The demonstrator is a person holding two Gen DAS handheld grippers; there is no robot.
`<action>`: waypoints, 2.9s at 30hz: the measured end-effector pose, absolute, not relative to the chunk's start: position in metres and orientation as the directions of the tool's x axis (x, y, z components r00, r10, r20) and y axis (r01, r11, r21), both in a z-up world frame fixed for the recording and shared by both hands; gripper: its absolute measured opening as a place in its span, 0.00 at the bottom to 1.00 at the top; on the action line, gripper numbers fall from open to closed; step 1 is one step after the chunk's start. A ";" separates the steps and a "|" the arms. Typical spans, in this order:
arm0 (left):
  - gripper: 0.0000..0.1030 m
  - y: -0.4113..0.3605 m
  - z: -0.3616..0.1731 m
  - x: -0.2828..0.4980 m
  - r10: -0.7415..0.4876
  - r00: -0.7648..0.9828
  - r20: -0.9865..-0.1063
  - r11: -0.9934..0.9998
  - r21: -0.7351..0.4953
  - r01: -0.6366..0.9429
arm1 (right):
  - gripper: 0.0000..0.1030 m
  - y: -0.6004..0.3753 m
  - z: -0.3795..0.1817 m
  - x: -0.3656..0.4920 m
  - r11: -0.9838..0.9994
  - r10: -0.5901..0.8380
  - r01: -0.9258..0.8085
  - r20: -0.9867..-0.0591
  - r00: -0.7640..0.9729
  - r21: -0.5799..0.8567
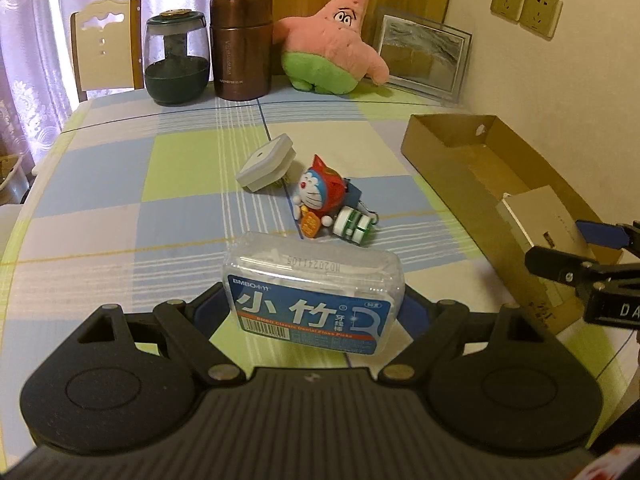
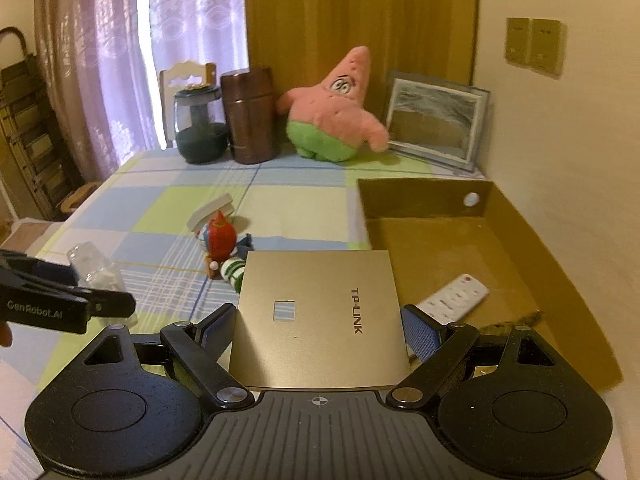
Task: Organize rigid objects
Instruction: 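Carry the blue box and gold plate over the cardboard tray, then lower the blue box into the tray and open the left gripper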
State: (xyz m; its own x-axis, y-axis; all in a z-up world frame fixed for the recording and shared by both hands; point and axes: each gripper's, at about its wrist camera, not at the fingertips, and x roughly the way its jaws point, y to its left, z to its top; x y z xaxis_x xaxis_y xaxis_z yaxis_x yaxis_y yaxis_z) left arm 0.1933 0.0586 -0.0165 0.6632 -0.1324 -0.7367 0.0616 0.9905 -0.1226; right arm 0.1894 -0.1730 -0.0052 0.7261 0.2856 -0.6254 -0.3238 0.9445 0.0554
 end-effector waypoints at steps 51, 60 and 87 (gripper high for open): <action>0.82 -0.131 0.009 0.253 -0.304 0.625 -0.719 0.943 -0.132 0.307 | 0.82 -0.346 0.020 0.235 0.994 0.108 -0.083 -0.631 0.769 0.069; 0.82 -0.148 -0.006 0.303 -0.320 0.604 -0.730 0.924 -0.100 0.369 | 0.82 -0.349 0.004 0.283 0.990 0.139 -0.119 -0.632 0.762 0.075; 0.84 -0.169 -0.041 0.378 -0.298 0.613 -0.731 0.906 -0.015 0.423 | 0.82 -0.350 -0.040 0.352 0.992 0.126 -0.089 -0.682 0.721 0.089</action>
